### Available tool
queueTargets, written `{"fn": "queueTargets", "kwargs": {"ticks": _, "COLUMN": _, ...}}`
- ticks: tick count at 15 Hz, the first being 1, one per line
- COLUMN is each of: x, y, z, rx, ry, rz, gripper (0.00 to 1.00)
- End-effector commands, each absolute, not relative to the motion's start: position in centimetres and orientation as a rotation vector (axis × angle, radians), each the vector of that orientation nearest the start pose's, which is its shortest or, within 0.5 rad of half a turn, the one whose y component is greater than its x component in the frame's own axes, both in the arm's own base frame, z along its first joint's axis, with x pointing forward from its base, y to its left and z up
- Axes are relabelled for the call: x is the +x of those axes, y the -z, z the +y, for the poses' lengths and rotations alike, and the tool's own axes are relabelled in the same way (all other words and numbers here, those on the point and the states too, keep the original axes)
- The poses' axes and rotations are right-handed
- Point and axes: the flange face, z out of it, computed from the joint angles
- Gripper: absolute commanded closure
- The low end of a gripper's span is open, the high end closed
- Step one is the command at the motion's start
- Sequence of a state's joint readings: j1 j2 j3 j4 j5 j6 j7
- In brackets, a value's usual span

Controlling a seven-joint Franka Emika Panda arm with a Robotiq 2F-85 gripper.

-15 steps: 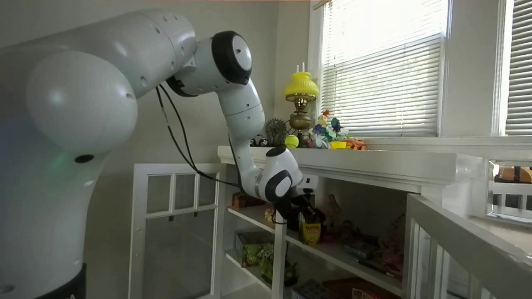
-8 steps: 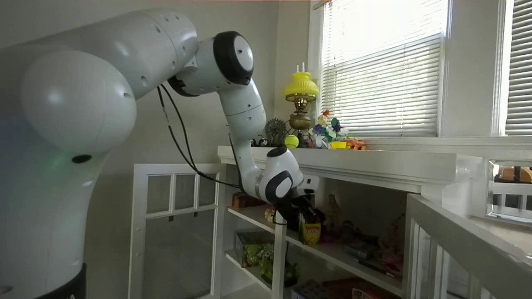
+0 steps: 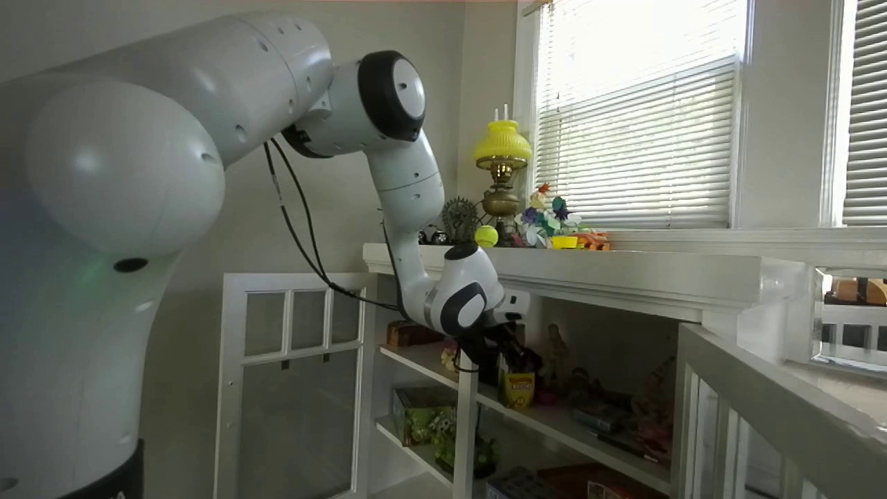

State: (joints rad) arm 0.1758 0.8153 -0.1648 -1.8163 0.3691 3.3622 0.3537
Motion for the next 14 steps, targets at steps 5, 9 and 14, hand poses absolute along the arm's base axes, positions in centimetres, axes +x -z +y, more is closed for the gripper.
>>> {"fn": "queueTargets", "kwargs": {"ticks": 5, "x": 68.5, "y": -19.8, "z": -3.5, "rx": -2.66, "ry": 1.071, "rz": 0.899, "gripper": 0.78}}
{"fn": "queueTargets", "kwargs": {"ticks": 9, "x": 68.7, "y": -19.8, "z": -3.6, "rx": -2.624, "ry": 1.028, "rz": 0.905, "gripper": 0.81}}
{"fn": "queueTargets", "kwargs": {"ticks": 14, "x": 69.1, "y": -19.9, "z": -3.7, "rx": -2.601, "ry": 0.985, "rz": 0.908, "gripper": 0.81}}
